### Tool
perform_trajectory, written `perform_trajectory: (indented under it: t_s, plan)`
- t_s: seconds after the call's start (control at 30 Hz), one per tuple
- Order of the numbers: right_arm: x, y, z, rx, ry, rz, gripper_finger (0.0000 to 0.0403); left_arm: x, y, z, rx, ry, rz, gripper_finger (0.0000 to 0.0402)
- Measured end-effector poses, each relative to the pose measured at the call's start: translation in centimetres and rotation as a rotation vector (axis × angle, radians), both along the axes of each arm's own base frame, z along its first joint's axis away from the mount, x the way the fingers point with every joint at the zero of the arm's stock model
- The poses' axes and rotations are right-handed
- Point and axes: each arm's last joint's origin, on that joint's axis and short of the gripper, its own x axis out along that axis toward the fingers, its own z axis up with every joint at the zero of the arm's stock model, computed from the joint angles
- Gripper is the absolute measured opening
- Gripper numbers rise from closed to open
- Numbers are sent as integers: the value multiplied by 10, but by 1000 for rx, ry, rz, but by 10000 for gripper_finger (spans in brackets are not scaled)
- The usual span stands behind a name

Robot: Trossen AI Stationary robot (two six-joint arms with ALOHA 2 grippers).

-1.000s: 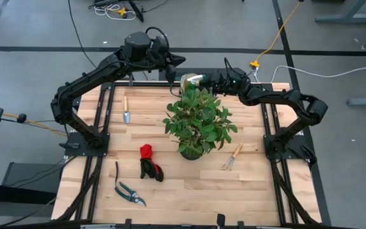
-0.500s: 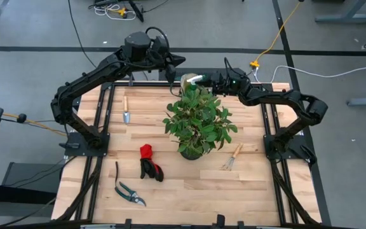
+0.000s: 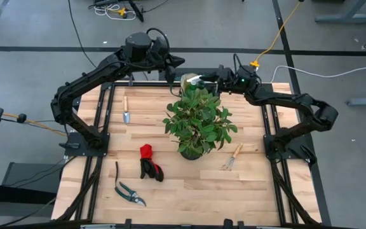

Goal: Pick & Place Garden tools in Gardening bag
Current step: Put the brown hand rake into the gardening bag

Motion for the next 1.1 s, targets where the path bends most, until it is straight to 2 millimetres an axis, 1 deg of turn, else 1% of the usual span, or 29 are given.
perform_trajectory:
  t_s: [0.1,0.27,0.43,0.67,0.8,0.9,0.97,1.0,1.1]
  plan:
    - [-8,5,11,-2,1,-32,224,-1,0,-4,-11,46,-2,3]
    - [-22,14,26,-5,7,-74,224,-6,-6,-2,10,76,-9,3]
    - [-34,21,38,-40,-2,-117,224,-9,-7,-15,-11,210,32,3]
    - [-41,25,43,-36,1,-132,223,-9,-7,-15,9,224,33,3]
    - [-42,26,45,-44,1,-138,223,-7,-11,-17,8,237,16,3]
    - [-42,26,45,-44,2,-139,223,1,-15,-31,14,218,-4,3]
    - [-42,26,44,-42,5,-139,223,1,-18,-45,7,227,-12,3]
    - [-42,26,44,-40,8,-139,223,2,-20,-49,7,199,-9,3]
    - [-42,26,42,-32,22,-139,223,-6,-23,-62,-31,139,15,3]
